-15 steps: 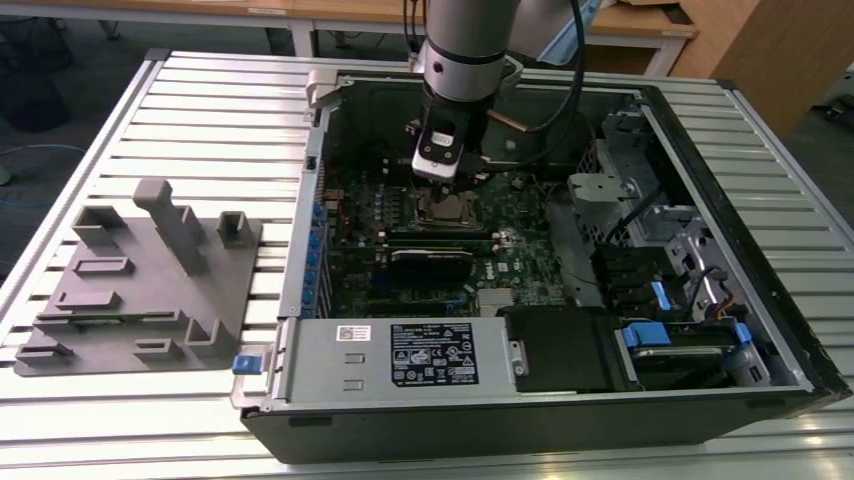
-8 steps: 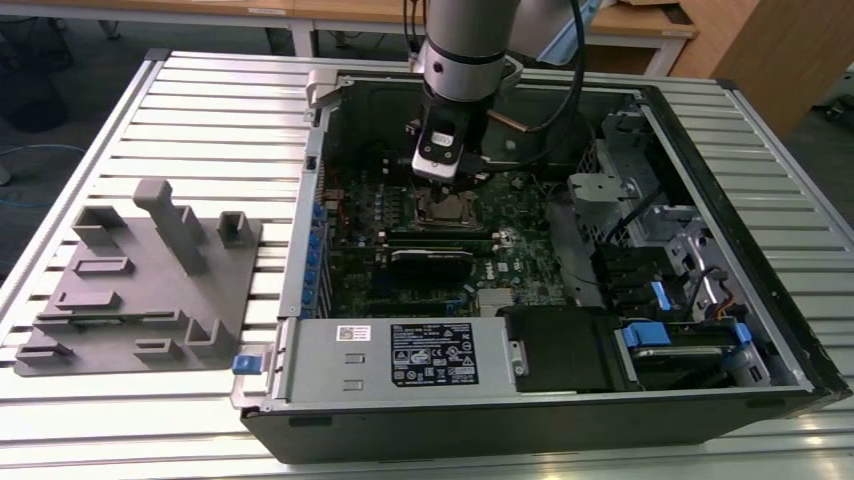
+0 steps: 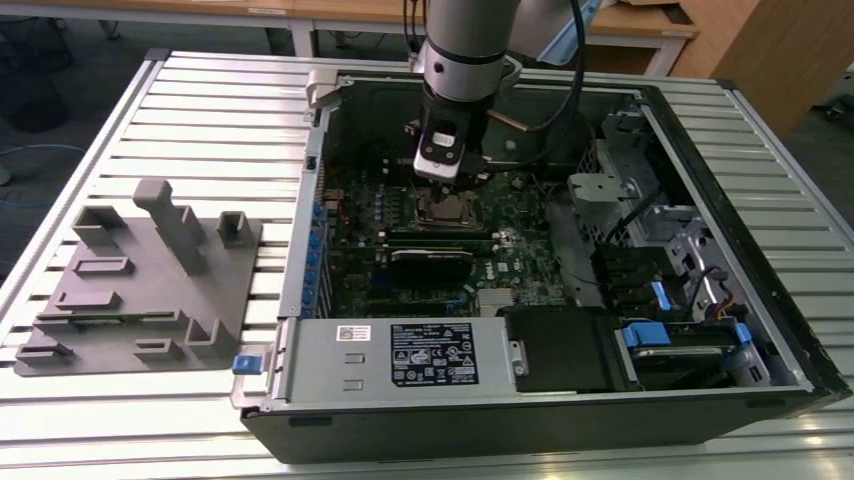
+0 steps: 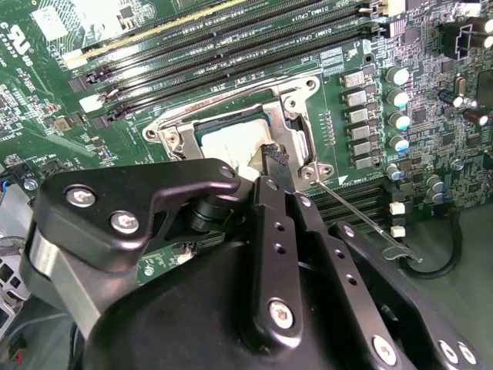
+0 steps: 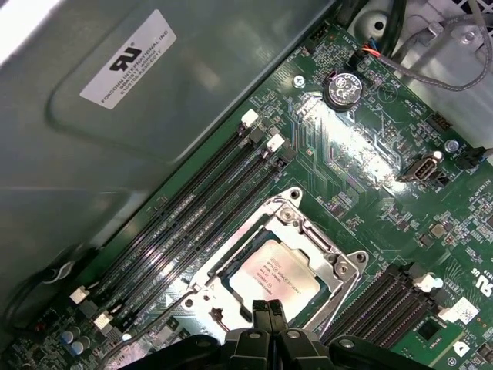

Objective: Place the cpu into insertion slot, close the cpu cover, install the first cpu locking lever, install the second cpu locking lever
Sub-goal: 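Close the cpu cover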

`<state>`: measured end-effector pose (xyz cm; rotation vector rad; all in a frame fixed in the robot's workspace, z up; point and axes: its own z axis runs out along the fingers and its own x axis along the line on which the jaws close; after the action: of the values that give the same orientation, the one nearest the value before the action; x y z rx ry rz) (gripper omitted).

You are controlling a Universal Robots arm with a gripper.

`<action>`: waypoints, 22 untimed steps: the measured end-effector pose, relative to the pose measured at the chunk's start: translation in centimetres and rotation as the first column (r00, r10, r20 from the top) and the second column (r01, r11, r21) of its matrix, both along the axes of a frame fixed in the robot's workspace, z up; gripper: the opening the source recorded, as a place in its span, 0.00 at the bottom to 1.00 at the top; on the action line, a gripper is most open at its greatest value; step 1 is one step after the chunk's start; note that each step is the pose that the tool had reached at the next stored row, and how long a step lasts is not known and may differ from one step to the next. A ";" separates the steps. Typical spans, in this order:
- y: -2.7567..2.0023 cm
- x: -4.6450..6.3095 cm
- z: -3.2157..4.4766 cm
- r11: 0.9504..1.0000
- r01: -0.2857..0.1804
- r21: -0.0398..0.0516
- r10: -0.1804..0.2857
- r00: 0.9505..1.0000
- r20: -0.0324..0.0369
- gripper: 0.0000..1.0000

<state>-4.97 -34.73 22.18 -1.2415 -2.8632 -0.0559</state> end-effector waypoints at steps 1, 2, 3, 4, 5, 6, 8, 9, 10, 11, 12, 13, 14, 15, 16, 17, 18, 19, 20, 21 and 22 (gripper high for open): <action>0.00 0.0 0.00 1.000 0.000 0.000 0.000 1.000 0.000 0.11; 0.00 0.0 0.00 1.000 0.000 0.000 0.000 1.000 0.000 0.11; 0.00 0.0 0.00 1.000 0.000 0.000 0.000 1.000 0.000 0.11; 0.00 0.0 0.00 1.000 0.000 0.000 0.000 1.000 0.000 0.11; 0.00 0.0 0.00 1.000 0.000 0.000 0.000 1.000 0.000 0.11; 0.00 0.0 0.00 1.000 -0.002 0.000 0.002 1.000 0.000 0.11; 0.00 0.0 0.00 1.000 -0.011 0.000 0.011 1.000 0.000 0.11; 0.00 0.0 0.01 1.000 -0.019 0.000 0.019 1.000 0.000 0.11; 0.00 0.0 0.00 1.000 -0.029 0.000 0.029 1.000 0.000 0.11; 0.00 0.0 0.00 0.999 -0.038 0.000 0.038 0.999 0.000 0.11; 0.00 0.0 0.00 0.999 -0.043 0.000 0.043 0.999 0.000 0.11; 0.00 0.0 0.00 0.999 -0.044 0.000 0.044 0.999 0.000 0.11; 0.00 0.0 0.00 0.999 -0.044 0.000 0.044 0.999 0.000 0.11; 0.00 0.0 0.00 0.999 -0.044 0.000 0.044 0.999 0.000 0.11; 0.00 0.0 0.00 0.999 -0.044 0.000 0.044 0.999 0.000 0.11; 0.00 0.0 0.00 0.999 -0.044 0.000 0.044 0.999 0.000 0.11; 0.00 0.0 0.00 0.999 -0.044 0.000 0.044 0.999 0.000 0.11; 0.00 0.0 0.00 0.999 -0.046 0.000 0.046 0.999 0.000 0.11; 0.00 0.0 0.00 0.999 -0.046 0.000 0.046 0.999 0.000 0.11; 0.00 0.0 0.00 0.999 -0.047 0.000 0.047 0.999 0.000 0.11; 0.00 0.0 0.00 0.999 -0.048 0.000 0.048 0.999 0.000 0.11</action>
<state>-4.97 -34.73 22.18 -1.1728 -2.8912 -0.0551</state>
